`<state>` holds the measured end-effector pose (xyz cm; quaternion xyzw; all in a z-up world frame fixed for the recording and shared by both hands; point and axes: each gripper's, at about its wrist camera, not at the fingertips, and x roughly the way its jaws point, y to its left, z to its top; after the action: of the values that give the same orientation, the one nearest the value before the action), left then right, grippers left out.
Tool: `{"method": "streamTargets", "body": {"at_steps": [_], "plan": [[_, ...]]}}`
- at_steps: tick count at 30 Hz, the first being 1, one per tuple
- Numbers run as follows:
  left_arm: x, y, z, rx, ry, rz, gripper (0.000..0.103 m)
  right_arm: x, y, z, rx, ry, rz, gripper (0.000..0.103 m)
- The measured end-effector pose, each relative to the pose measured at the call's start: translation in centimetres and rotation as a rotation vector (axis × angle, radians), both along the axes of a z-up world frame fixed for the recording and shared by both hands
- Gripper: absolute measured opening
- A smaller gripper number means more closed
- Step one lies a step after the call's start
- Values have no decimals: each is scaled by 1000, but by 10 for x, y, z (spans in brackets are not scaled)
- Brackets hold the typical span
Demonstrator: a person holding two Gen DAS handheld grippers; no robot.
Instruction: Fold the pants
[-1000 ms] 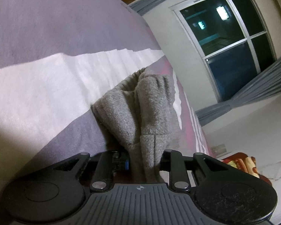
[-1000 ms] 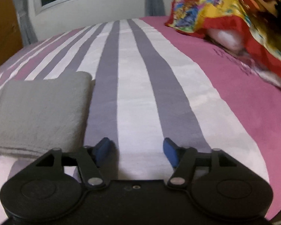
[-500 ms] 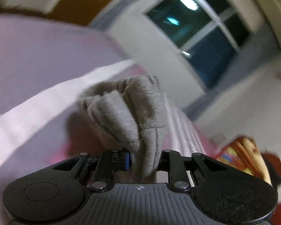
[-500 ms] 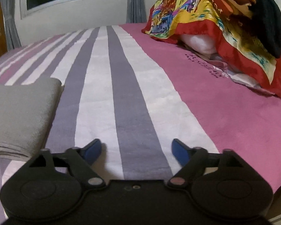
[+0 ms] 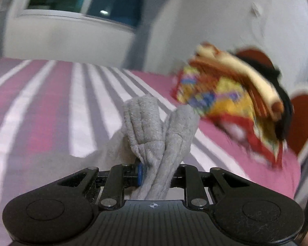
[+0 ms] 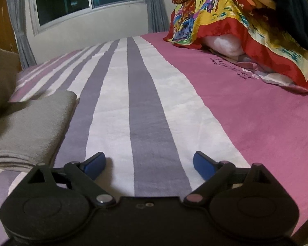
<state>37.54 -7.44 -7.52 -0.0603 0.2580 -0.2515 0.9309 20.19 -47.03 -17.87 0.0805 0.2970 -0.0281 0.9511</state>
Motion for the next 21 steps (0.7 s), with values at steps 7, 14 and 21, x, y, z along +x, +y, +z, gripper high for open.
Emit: {"method": "streamTargets", "body": {"at_steps": [7, 14, 21], "plan": [[-24, -71, -37, 201, -16, -141, 21, -6, -7, -2, 64, -35, -2, 93], [-22, -87, -58, 318, 40, -189, 34, -8, -7, 1, 88, -32, -15, 94], [-63, -26, -32, 218, -62, -67, 103, -37, -23, 29, 235, -73, -112, 70]]}}
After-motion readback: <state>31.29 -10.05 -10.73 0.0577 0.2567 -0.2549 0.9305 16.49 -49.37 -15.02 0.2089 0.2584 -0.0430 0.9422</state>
